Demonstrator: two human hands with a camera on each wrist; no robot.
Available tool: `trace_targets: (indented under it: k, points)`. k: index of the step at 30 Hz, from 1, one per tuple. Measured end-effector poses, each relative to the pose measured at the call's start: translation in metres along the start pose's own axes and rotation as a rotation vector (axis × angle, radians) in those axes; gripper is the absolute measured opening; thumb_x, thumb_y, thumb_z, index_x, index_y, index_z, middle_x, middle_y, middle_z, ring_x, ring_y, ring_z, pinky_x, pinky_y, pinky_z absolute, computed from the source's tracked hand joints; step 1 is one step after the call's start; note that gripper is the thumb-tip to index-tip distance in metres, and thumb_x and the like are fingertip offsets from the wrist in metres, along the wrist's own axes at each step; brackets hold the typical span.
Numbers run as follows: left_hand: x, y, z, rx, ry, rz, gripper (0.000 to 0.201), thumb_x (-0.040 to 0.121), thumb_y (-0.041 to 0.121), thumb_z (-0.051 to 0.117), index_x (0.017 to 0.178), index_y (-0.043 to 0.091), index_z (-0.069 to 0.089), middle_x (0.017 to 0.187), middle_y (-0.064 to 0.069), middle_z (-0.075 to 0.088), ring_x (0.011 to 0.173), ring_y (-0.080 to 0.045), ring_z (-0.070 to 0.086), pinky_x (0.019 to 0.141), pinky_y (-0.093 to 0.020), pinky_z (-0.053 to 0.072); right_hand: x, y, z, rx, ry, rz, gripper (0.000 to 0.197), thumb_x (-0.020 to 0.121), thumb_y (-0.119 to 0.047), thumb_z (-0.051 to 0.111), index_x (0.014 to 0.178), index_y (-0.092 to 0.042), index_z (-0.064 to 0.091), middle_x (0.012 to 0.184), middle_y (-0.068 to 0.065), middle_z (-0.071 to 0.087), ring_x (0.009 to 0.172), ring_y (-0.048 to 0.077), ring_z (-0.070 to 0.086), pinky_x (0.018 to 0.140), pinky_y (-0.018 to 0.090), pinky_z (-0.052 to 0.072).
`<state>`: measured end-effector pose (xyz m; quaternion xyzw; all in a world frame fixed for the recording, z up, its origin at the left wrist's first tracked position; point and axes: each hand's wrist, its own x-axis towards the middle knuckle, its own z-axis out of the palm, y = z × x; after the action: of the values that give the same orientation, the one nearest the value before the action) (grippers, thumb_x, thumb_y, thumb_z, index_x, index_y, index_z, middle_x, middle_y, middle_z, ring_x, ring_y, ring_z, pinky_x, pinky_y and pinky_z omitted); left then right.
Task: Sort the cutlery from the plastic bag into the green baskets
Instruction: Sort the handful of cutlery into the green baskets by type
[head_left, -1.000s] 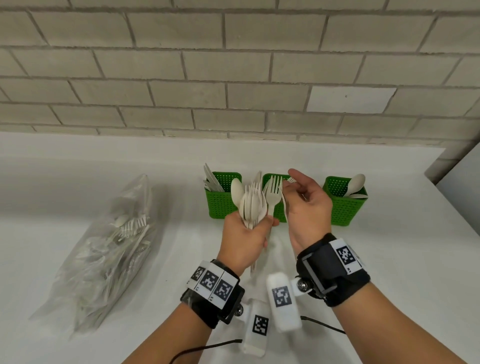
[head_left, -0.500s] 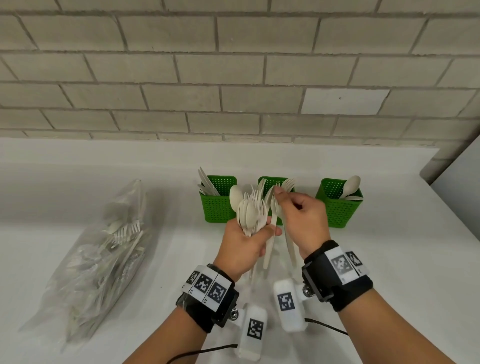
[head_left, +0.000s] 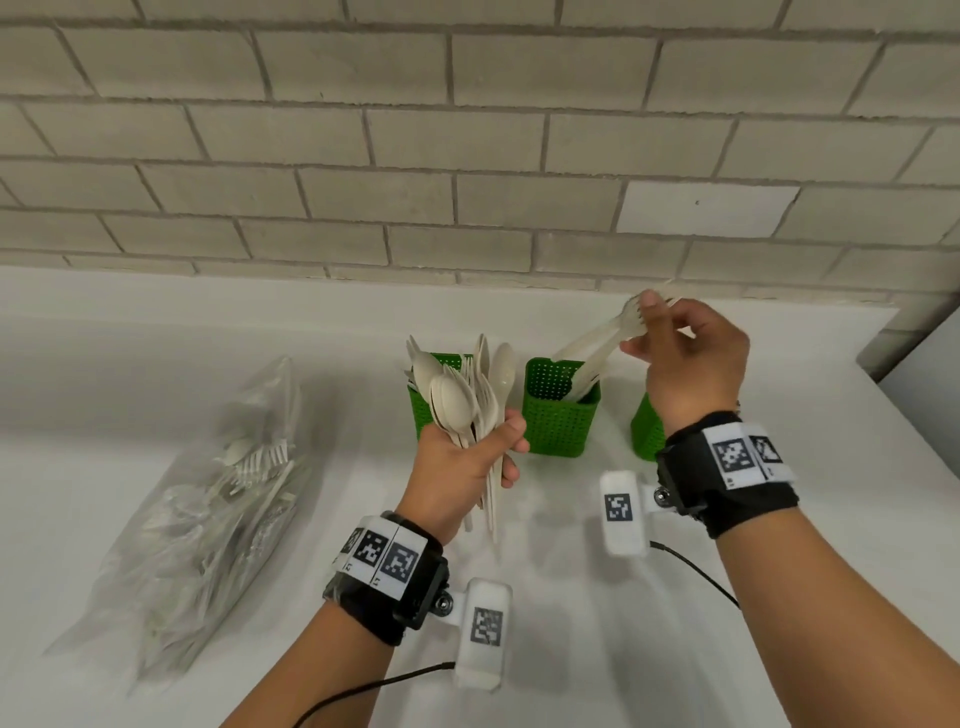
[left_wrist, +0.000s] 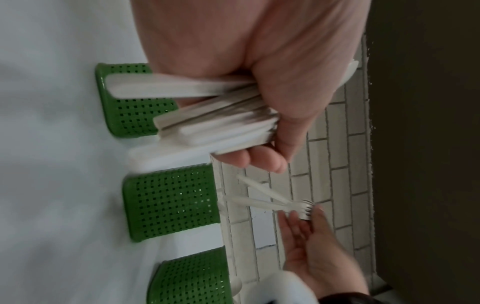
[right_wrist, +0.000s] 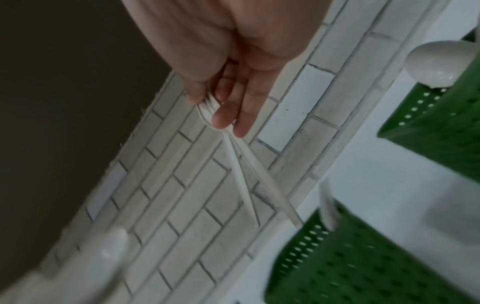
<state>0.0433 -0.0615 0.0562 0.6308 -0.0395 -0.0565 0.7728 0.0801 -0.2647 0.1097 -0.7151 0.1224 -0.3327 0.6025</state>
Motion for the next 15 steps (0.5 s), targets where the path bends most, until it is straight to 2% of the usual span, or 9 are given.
trace_targets:
  k: [2,4,6,8,10,11,13,14,15]
  points:
    - [-0.001,0.000,0.002,-0.013,-0.034,0.013,0.007,0.090,0.011,0.067,0.090,0.004,0.065,0.066,-0.007,0.061,0.048,-0.020,0.051,0.050,-0.030,0.047,-0.001,0.016,0.003,-0.156,-0.104,0.001,0.037,0.092,-0.036,0.064,0.074,-0.004,0.063,0.073,0.014,0.070,0.059,0.015,0.070,0.060,0.032,0.052]
    - [-0.001,0.001,0.002,-0.013,-0.066,0.025,0.009,0.090,0.011,0.067,0.090,0.003,0.063,0.064,-0.007,0.057,0.046,-0.020,0.050,0.050,-0.030,0.047,-0.002,0.030,0.006,-0.392,-0.280,0.012,0.037,0.093,-0.035,0.062,0.073,-0.004,0.064,0.067,0.010,0.068,0.063,0.022,0.068,0.065,0.030,0.048]
    - [-0.001,0.001,0.002,0.006,-0.084,0.029,0.009,0.090,0.011,0.067,0.089,0.004,0.063,0.062,-0.006,0.056,0.046,-0.020,0.049,0.049,-0.030,0.047,-0.004,0.036,0.007,-0.578,-0.376,0.021,0.030,0.094,-0.034,0.061,0.093,-0.005,0.070,0.082,0.006,0.066,0.075,0.024,0.063,0.073,0.029,0.045]
    - [-0.001,0.000,0.001,0.031,-0.079,0.037,0.009,0.090,0.012,0.067,0.087,0.005,0.063,0.062,-0.006,0.055,0.045,-0.020,0.049,0.050,-0.030,0.046,-0.009,0.028,0.007,-0.578,-0.303,0.003,0.030,0.094,-0.034,0.059,0.113,-0.011,0.065,0.098,0.004,0.057,0.083,0.018,0.056,0.078,0.026,0.040]
    - [0.001,-0.002,0.000,0.057,-0.055,0.045,0.008,0.090,0.011,0.068,0.085,0.006,0.064,0.061,-0.006,0.055,0.045,-0.019,0.049,0.051,-0.029,0.046,-0.021,0.007,0.009,-0.431,-0.266,-0.099,0.021,0.093,-0.031,0.060,0.105,-0.016,0.068,0.099,0.002,0.058,0.078,0.013,0.057,0.075,0.027,0.045]
    - [0.002,-0.002,0.000,0.063,-0.046,0.045,0.008,0.090,0.010,0.068,0.085,0.005,0.064,0.061,-0.007,0.055,0.044,-0.019,0.048,0.050,-0.029,0.046,-0.028,-0.004,0.011,-0.367,-0.356,-0.129,0.017,0.092,-0.030,0.062,0.098,-0.018,0.071,0.095,-0.001,0.062,0.077,0.010,0.059,0.074,0.025,0.047]
    - [0.004,-0.003,0.002,0.074,-0.040,0.048,0.006,0.089,0.005,0.068,0.086,0.001,0.065,0.061,-0.009,0.055,0.044,-0.020,0.049,0.047,-0.028,0.045,-0.045,-0.021,0.015,-0.367,-0.644,-0.129,0.014,0.088,-0.031,0.067,0.089,-0.020,0.074,0.084,-0.006,0.069,0.072,0.002,0.061,0.068,0.018,0.047]
    - [0.004,-0.003,0.004,0.085,-0.046,0.052,0.004,0.089,0.002,0.067,0.086,-0.001,0.066,0.061,-0.009,0.055,0.044,-0.019,0.049,0.045,-0.027,0.044,-0.053,-0.024,0.017,-0.399,-0.736,-0.134,0.013,0.087,-0.033,0.069,0.087,-0.020,0.074,0.077,-0.008,0.069,0.067,-0.001,0.060,0.063,0.014,0.045]
    - [0.003,-0.003,0.005,0.096,-0.055,0.057,0.003,0.088,0.000,0.067,0.085,-0.001,0.066,0.061,-0.008,0.056,0.043,-0.018,0.049,0.043,-0.025,0.043,-0.057,-0.024,0.019,-0.418,-0.758,-0.148,0.012,0.086,-0.032,0.071,0.085,-0.020,0.073,0.071,-0.008,0.067,0.063,-0.003,0.057,0.059,0.010,0.041]
